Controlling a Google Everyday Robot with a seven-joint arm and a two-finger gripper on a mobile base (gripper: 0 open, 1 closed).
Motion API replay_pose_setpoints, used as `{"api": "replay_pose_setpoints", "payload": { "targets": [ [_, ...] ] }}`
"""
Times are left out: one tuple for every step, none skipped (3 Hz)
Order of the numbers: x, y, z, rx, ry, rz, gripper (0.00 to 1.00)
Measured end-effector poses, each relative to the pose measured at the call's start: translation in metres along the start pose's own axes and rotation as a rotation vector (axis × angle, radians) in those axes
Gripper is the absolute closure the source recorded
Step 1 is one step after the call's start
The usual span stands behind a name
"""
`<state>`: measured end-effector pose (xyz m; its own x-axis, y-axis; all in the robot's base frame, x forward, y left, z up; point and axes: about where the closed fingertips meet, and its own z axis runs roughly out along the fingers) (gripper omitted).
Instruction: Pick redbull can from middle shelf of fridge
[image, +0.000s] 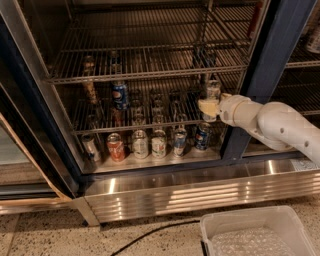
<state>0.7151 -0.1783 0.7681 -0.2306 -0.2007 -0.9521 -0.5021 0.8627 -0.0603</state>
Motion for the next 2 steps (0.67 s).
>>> {"api": "replay_pose_setpoints", "payload": {
  "targets": [
    [0.0015, 0.0136, 0.0013, -0.045, 0.011, -0.001, 1.0],
    [0.0009, 0.0143, 0.0023, -0.045, 0.01, -0.003, 1.0]
  ]
}}
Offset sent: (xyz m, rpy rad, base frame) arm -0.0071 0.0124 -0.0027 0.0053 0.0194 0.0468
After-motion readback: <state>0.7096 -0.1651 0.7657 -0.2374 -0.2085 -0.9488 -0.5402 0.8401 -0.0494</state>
